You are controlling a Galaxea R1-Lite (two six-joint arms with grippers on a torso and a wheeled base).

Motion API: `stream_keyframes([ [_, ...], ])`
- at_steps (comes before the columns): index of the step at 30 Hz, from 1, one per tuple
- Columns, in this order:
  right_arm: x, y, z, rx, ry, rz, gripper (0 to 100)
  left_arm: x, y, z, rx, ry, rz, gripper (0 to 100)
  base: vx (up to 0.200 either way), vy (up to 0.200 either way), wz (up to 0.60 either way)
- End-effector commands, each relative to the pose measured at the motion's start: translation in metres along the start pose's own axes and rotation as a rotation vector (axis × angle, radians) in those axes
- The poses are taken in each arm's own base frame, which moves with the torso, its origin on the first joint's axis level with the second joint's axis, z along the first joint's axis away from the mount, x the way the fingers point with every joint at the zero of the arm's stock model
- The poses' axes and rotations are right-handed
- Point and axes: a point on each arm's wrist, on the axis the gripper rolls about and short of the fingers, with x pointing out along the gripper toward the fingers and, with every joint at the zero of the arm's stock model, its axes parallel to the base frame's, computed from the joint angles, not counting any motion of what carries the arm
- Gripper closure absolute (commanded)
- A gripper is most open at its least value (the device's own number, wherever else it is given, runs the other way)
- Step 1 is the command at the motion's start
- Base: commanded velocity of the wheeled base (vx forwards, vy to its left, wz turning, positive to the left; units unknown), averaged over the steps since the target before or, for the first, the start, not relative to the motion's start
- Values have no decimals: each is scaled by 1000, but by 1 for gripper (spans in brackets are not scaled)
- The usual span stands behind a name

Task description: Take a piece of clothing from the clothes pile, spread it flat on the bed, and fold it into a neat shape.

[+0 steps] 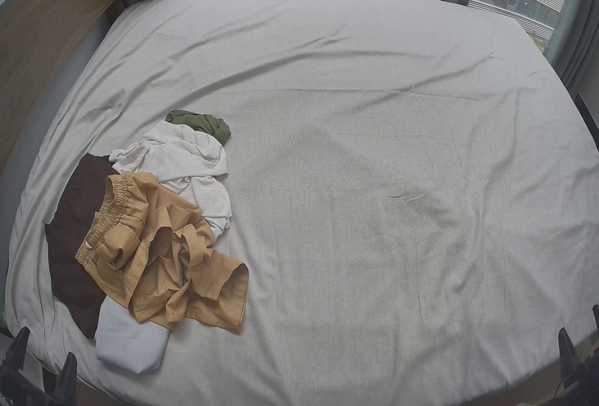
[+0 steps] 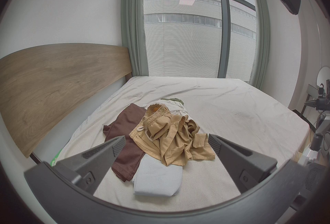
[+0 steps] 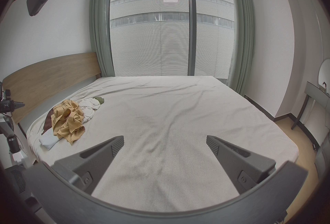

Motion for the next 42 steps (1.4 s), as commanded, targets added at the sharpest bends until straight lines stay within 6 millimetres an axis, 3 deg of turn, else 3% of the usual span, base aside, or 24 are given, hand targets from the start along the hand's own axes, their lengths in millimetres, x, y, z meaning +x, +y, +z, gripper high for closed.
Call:
stream_keyframes([
  [1, 1, 0, -5, -4, 9, 5, 0, 0, 0, -5, -2, 2, -1, 0, 0, 0, 0],
  [18, 1, 0, -5, -17, 4, 13, 0, 0, 0, -5, -3, 1, 0, 0, 0, 0, 0],
  [19, -1, 1, 6, -15, -71, 24, 0, 0, 0, -5, -3, 1, 0, 0, 0, 0, 0],
  [20, -7, 1, 38, -19, -221, 26, 0, 0, 0, -5, -3, 1, -1, 0, 0, 0, 0],
  [21, -7, 1, 38, -19, -221, 26, 0, 0, 0, -5, -3, 1, -1, 0, 0, 0, 0],
  [22, 0, 0, 76, -19, -272, 28, 0, 0, 0, -5, -3, 1, -1, 0, 0, 0, 0],
  [23, 9, 0, 84, -19, -234, 35, 0, 0, 0, -5, -3, 1, -1, 0, 0, 0, 0],
  [29, 35, 1, 85, 6, -82, 117, 0, 0, 0, -5, -5, 1, -3, 0, 0, 0, 0],
  [33, 53, 4, 105, 107, -29, 203, 0, 0, 0, -5, -5, 1, -3, 0, 0, 0, 0],
  [35, 53, 4, 105, 107, -29, 203, 0, 0, 0, -5, -5, 1, -3, 0, 0, 0, 0],
  [36, 69, 8, 122, 149, 7, 258, 0, 0, 0, -5, -5, 1, -3, 0, 0, 0, 0],
  [42, 88, 13, 131, 150, 65, 310, 0, 0, 0, -5, -5, 2, -3, 0, 0, 0, 0],
])
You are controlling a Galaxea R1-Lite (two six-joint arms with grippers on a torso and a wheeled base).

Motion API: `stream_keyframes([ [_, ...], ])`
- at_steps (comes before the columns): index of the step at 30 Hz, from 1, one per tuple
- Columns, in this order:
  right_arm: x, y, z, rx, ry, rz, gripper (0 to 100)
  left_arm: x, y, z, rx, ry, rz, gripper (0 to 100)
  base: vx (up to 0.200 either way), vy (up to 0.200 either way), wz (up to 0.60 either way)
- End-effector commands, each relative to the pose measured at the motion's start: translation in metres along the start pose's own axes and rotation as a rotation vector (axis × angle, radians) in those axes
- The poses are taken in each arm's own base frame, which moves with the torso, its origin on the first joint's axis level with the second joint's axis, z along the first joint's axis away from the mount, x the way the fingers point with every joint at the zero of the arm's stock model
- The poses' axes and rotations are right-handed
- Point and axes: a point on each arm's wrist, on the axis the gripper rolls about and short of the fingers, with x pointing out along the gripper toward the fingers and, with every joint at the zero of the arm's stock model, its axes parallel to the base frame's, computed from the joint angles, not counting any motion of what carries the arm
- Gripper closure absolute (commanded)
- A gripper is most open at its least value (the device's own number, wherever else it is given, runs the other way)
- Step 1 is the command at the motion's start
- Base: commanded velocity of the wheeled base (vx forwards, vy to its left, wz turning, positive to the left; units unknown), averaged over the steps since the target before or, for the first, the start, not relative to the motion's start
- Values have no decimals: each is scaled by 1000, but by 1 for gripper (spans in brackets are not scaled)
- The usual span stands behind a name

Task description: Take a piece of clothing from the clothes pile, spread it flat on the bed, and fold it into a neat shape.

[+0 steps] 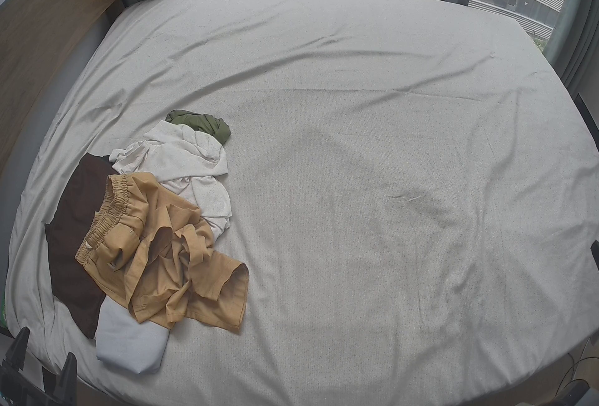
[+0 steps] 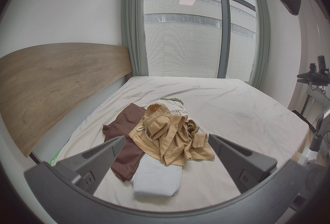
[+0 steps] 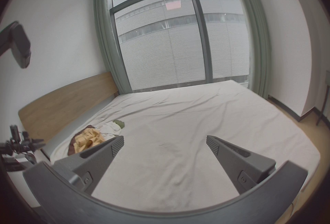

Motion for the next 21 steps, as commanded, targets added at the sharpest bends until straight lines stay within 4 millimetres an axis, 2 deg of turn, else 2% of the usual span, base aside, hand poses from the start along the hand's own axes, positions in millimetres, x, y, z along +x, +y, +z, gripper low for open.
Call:
stream_keyframes([
  [1, 39, 2, 12, 35, 115, 71, 0, 0, 0, -5, -1, 1, 0, 0, 0, 0, 0],
  [15, 86, 11, 19, 160, 254, 215, 0, 0, 0, -5, -1, 1, 0, 0, 0, 0, 0],
  [21, 114, 25, 21, 225, 278, 300, 0, 0, 0, -5, -1, 1, 0, 0, 0, 0, 0],
])
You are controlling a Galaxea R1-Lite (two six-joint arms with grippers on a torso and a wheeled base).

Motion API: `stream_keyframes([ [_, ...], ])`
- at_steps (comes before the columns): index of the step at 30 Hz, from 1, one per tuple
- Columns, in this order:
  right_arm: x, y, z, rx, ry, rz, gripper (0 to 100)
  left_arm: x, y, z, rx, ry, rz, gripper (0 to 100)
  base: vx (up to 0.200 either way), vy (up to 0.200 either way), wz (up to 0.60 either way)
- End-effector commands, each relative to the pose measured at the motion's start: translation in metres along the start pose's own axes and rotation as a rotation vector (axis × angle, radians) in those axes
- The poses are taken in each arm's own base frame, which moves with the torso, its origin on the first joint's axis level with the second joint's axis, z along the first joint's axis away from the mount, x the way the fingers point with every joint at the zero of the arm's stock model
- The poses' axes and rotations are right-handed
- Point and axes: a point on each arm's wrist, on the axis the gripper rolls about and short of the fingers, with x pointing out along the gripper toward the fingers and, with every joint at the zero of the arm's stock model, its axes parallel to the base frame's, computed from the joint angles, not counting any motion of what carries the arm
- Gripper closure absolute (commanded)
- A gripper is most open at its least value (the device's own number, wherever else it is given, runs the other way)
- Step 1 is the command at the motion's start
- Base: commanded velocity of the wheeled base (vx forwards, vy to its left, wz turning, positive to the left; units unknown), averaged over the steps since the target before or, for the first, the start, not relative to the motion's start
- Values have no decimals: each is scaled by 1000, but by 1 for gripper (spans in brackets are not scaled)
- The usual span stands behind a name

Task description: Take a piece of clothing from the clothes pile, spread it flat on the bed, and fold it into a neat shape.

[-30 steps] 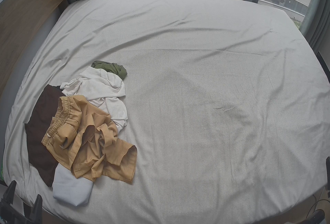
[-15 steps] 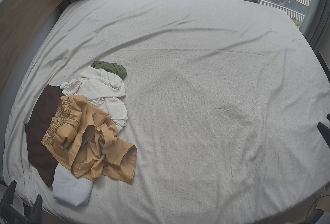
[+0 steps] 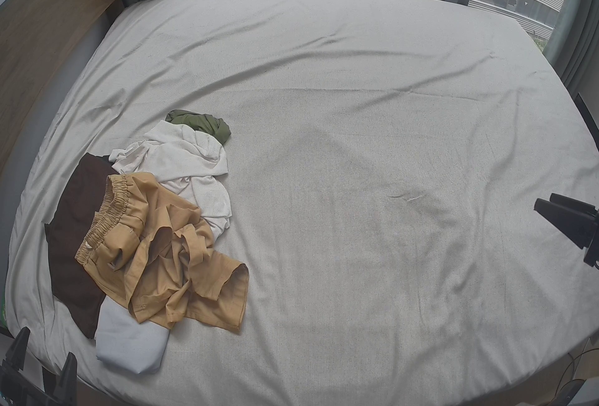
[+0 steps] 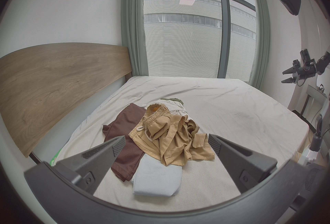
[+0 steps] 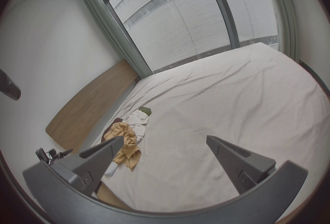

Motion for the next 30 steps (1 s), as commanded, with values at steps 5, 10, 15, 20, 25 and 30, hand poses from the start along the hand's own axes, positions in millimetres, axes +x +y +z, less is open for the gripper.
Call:
stream_keyframes([
  [5, 53, 8, 0, 46, 85, 99, 0, 0, 0, -5, 0, 2, -1, 0, 0, 0, 0],
  [10, 82, 15, -16, 53, 197, 149, 0, 0, 0, -5, 0, 2, -1, 0, 0, 0, 0],
  [15, 108, 22, -21, 43, 200, 184, 0, 0, 0, -5, 0, 2, -1, 0, 0, 0, 0],
  [20, 135, 25, -29, 44, 247, 190, 0, 0, 0, -5, 0, 0, -1, 0, 0, 0, 0],
  [25, 161, 32, -42, 42, 305, 208, 0, 0, 0, -5, 0, 2, -1, 0, 0, 0, 0],
  [30, 180, 42, -50, 41, 338, 231, 0, 0, 0, -5, 0, 2, -2, 0, 0, 0, 0],
])
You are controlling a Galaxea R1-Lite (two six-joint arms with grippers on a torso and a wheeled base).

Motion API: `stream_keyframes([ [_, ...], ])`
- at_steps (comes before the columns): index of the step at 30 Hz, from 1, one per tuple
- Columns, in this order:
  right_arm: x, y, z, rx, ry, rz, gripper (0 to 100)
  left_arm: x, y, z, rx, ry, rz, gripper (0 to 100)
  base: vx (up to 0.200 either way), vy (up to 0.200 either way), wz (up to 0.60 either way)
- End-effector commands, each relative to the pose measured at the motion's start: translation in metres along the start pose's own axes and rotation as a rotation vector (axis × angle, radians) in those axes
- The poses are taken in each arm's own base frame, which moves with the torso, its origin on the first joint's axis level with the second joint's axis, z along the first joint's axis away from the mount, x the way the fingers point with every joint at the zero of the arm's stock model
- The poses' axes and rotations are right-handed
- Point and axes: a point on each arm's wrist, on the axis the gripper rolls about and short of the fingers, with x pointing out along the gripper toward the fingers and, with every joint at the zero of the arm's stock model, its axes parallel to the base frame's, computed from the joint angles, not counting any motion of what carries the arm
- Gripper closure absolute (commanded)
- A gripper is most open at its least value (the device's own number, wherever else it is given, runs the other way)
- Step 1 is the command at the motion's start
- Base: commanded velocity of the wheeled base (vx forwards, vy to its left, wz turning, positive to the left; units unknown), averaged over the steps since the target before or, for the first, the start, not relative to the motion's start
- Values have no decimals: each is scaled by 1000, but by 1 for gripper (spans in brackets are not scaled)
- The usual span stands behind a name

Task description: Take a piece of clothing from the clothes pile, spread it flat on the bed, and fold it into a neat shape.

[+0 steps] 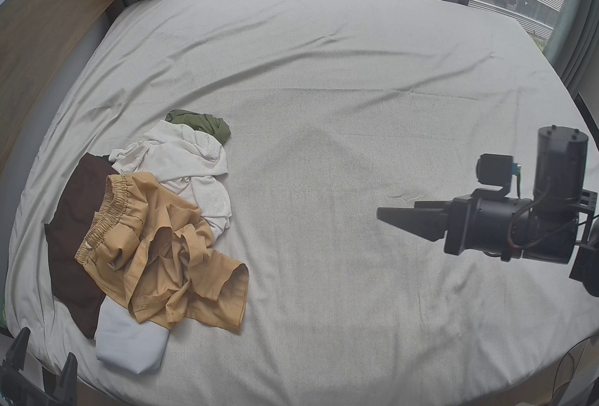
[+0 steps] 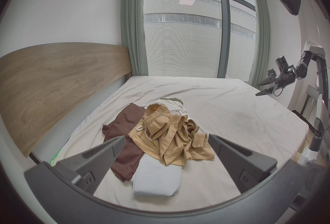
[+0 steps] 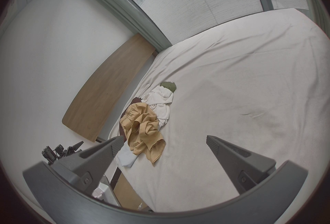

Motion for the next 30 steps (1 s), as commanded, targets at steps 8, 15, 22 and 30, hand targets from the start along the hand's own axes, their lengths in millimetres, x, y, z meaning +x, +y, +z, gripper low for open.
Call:
stream_keyframes([
  [8, 76, 6, -29, 17, 151, 18, 0, 0, 0, -5, 0, 1, 0, 0, 0, 0, 0],
  [15, 105, 12, -46, 9, 210, 41, 0, 0, 0, -5, 0, 1, 0, 0, 0, 0, 0],
  [22, 140, 15, -70, 4, 279, 57, 0, 0, 0, -5, -2, 1, 0, 0, 0, 0, 0],
  [30, 169, 21, -95, 17, 335, 69, 0, 0, 0, -5, -2, 1, -2, 0, 0, 0, 0],
])
